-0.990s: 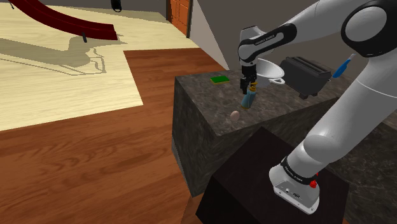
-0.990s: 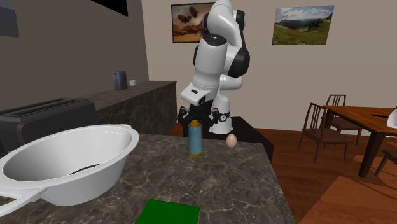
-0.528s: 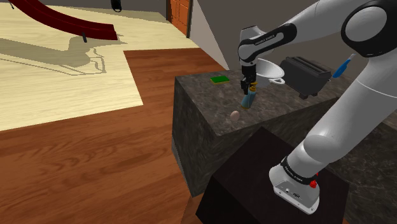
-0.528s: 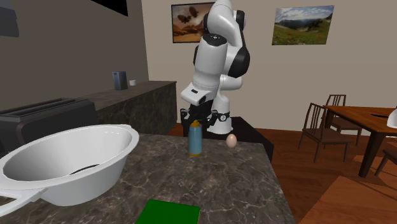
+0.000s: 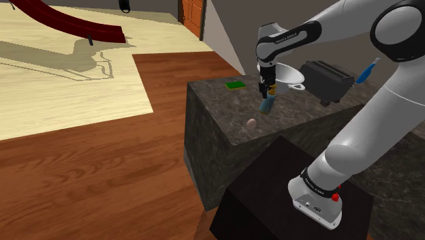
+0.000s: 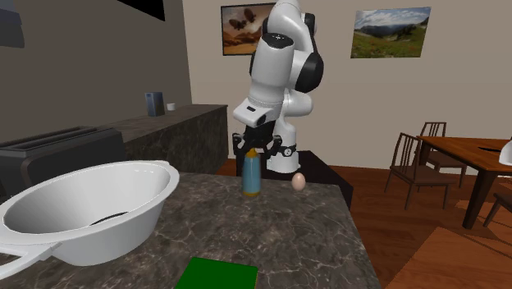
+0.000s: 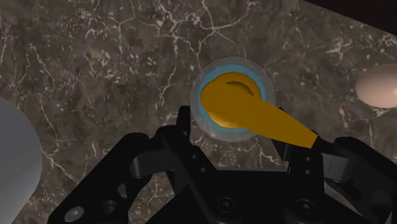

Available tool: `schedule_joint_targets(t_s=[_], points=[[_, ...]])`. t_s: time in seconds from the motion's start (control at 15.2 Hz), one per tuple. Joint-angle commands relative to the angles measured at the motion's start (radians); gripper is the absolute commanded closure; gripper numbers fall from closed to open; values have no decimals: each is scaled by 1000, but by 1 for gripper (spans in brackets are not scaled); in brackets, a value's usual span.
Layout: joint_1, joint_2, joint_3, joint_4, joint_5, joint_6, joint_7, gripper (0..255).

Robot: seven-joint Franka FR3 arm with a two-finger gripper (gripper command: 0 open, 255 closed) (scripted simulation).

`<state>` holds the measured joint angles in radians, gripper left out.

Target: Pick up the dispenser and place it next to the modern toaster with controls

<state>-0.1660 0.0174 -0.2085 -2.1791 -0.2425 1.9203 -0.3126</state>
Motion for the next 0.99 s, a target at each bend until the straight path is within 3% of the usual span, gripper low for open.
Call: schedule_joint_targets(t_s=[0.0, 0.92], points=[[0, -13, 0, 14, -1, -27, -5, 255], [6, -81, 7, 130, 0, -208, -33, 255]])
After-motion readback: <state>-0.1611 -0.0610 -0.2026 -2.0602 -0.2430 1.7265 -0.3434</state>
